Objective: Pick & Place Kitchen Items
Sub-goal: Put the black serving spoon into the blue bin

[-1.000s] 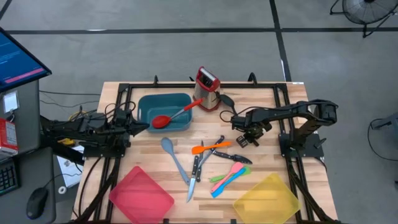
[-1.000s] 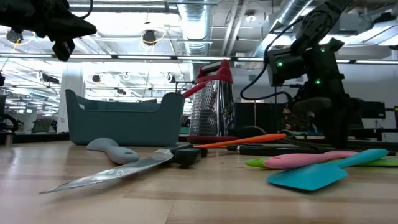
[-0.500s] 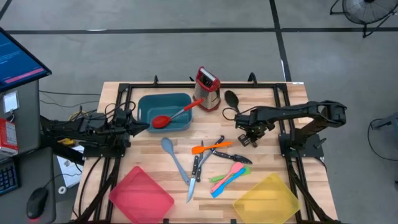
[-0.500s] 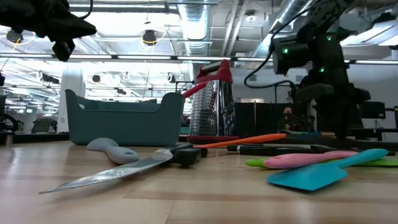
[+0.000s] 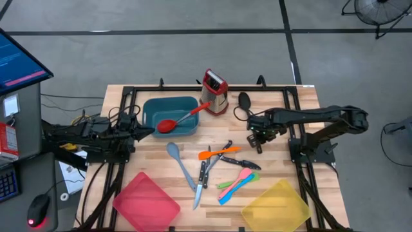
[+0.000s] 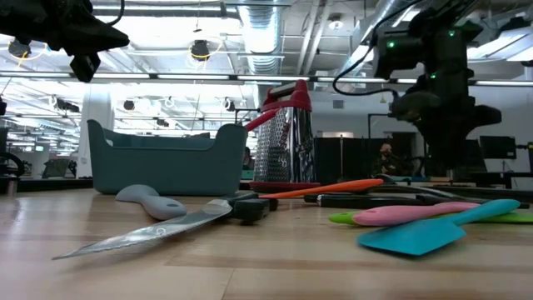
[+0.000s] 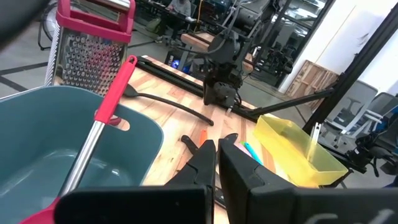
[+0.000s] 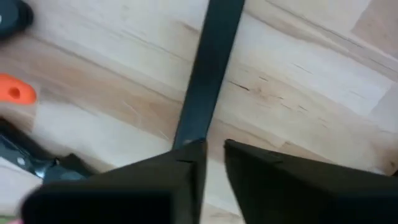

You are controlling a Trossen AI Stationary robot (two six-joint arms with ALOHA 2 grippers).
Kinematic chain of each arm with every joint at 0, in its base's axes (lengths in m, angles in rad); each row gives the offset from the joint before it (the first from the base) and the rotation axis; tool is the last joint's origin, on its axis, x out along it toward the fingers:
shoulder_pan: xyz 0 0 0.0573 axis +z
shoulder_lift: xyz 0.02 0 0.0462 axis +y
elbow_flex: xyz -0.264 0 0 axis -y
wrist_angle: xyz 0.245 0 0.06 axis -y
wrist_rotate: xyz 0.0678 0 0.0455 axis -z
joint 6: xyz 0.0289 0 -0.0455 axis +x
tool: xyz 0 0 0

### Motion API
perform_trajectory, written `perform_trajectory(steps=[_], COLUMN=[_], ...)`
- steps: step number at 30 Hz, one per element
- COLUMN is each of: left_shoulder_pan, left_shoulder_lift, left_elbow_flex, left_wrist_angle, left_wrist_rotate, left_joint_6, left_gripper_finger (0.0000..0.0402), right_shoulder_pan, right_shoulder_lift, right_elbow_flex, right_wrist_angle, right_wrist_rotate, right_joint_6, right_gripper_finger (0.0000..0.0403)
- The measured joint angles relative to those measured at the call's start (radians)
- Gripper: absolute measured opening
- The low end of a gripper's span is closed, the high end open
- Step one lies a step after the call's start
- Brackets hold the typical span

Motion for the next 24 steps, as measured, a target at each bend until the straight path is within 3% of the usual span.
perform_trajectory(steps=[9, 13, 18, 24], left_shoulder_pan=[0.0, 0.0, 0.0, 0.0], left_shoulder_lift=[0.013, 0.034, 0.069, 0.092], left_elbow_flex=[0.0, 0.0, 0.0, 0.0], left_wrist_angle=[0.001, 0.0, 0.001, 0.001], left_wrist_rotate=[0.0, 0.0, 0.0, 0.0], left_joint_6=[0.0, 0.0, -0.002, -0.002], left_gripper_finger=[0.0002, 0.0002, 0.0002, 0.0002], right_shoulder_pan=[0.004, 0.005, 0.006, 0.006], right_shoulder_lift=[0.14, 0.196, 0.237, 0.245], right_elbow_flex=[0.002, 0.002, 0.002, 0.002], right_wrist_angle=[0.126, 0.137, 0.167, 0.18], right_wrist_rotate=[0.053, 0.07, 0.057, 0.041], right_joint_6=[0.015, 0.019, -0.001, -0.006], right_gripper_finger=[0.0275, 0.0313, 0.0285, 0.0174])
